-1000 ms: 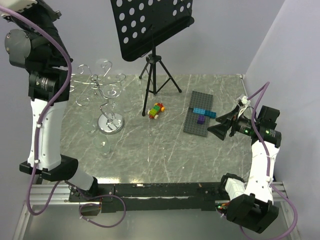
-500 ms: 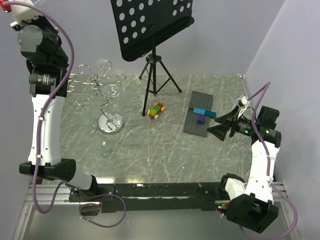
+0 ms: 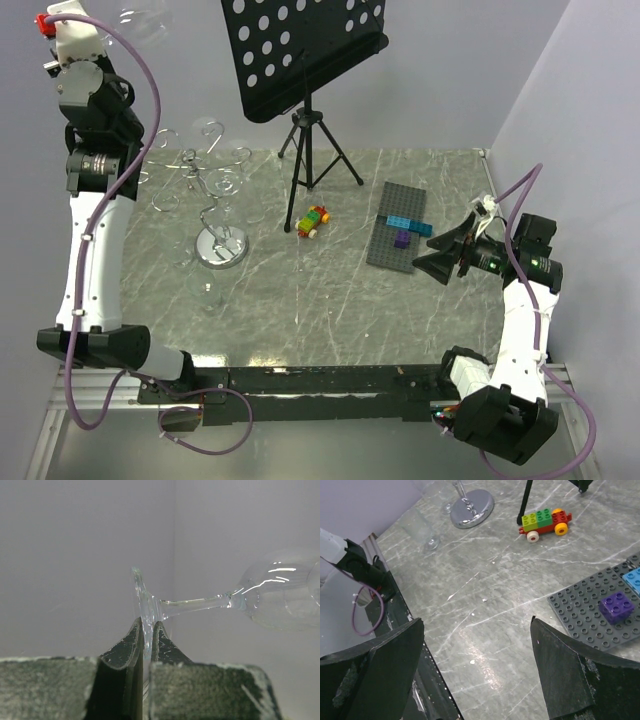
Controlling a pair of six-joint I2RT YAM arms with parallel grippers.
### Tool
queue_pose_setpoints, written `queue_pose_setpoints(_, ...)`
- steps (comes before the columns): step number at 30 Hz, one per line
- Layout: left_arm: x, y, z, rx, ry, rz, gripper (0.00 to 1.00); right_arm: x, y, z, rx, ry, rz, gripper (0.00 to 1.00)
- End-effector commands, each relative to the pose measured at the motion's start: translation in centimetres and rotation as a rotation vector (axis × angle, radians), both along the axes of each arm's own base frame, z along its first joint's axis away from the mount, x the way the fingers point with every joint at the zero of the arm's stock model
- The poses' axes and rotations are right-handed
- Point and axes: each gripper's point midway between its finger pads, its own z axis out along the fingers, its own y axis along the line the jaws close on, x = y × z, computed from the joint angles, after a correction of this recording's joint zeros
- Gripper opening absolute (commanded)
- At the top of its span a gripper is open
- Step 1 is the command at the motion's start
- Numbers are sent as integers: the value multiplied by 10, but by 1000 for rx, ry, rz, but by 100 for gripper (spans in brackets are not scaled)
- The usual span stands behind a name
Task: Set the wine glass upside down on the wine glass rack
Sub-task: Turn the wine glass upside down at the wine rack.
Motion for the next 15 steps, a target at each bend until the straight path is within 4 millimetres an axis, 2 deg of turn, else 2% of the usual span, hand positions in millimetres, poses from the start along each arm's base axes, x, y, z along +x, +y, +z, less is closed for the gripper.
queue_pose_setpoints(1,-18,11,23,-35,-90,57,1,-5,6,17,13,-88,47,93)
queue_pose_setpoints(10,-9,18,-18,-2,75,107,1,-8,9,18,49,-68,72,93)
queue_pose_setpoints(15,-7,20,-31,23,139,125,1,-7,8,17,51,-64,71,93)
